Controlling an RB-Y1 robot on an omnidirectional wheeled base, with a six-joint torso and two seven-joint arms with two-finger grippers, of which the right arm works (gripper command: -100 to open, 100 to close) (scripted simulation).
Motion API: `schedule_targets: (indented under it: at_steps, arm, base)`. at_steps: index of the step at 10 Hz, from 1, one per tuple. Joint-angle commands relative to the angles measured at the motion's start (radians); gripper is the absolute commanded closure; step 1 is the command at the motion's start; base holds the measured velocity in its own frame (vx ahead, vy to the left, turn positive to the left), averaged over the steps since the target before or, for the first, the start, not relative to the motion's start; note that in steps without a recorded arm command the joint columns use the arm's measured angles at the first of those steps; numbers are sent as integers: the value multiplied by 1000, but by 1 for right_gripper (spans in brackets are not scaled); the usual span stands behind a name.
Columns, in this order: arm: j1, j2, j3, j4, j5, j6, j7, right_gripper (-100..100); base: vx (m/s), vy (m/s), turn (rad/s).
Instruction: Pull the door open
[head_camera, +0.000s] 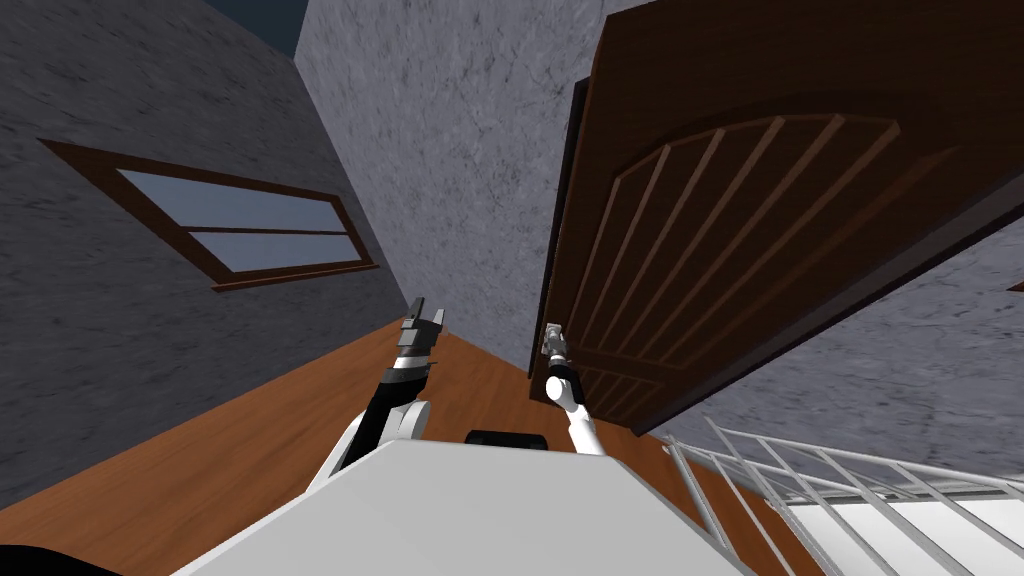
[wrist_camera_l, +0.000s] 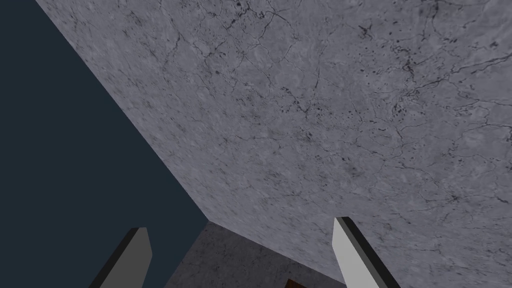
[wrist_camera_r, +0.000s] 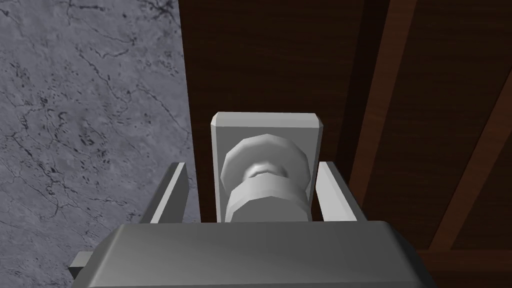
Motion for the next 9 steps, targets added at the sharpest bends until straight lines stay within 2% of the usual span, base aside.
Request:
schedule_targets:
  at_steps: [1,2,3,5,7,9]
  arm:
    - [5,-30,-9,13,-12,10,-25,-100]
    - [7,-47,-16,16,-19,12,-39,-100]
    - [7,-55,-19,18,-22,13,-46,-100]
    - [11,-88,-34,24,-35,17,-73,-100]
    - [13,-109,-43,28,-44,19,-92,-100]
    - [15,-135,-55,33,-55,23,-115,-100]
  base:
    - [-140,215,115]
    - [-96,185,30]
    - [-112,115,24]
    - [-161,75,66]
    - [-156,48,49]
    - [-183,-22,52]
